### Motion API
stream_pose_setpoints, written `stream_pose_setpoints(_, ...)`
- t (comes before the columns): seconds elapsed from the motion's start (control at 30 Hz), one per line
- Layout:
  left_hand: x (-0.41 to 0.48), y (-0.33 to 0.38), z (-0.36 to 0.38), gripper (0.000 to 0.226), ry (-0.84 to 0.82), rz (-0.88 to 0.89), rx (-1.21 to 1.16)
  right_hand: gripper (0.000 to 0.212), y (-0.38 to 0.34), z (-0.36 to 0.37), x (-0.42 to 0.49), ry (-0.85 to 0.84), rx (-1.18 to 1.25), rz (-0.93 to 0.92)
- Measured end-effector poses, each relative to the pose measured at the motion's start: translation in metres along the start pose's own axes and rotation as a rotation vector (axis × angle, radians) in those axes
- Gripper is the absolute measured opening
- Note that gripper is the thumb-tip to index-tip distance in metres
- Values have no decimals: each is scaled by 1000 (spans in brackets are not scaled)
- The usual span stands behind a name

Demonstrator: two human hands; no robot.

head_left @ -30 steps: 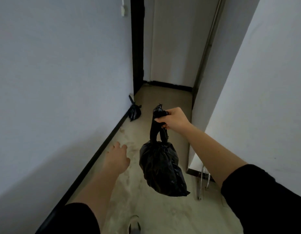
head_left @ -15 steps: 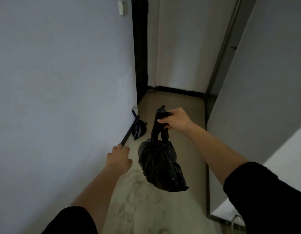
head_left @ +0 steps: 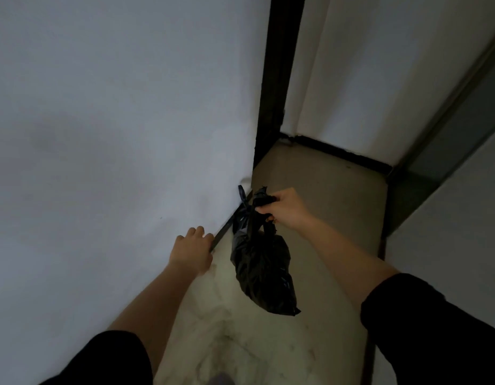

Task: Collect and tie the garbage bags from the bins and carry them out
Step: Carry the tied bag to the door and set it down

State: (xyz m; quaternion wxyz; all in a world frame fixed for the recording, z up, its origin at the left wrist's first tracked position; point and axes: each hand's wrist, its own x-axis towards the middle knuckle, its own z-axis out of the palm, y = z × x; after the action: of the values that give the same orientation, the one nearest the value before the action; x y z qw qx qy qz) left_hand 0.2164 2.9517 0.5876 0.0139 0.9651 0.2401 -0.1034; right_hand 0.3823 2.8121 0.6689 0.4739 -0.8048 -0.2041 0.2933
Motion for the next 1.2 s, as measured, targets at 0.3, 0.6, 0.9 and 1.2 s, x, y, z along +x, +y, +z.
stream_pose_setpoints(0.3,173,-41,23,47,-113,24,112,28,46,18,192,-59,36,132)
stream_pose_setpoints(0.6,300,-67,79,53,-225,140,136,37,123,59,328,-56,14,213)
stream_pose_setpoints(0.9,397,-93,175,62,-285,187,340,39,215,116,440,-2,-28,177)
stream_pose_setpoints(1.2,465,-133,225,56,-96,328,475,35,276,153,509,47,42,221)
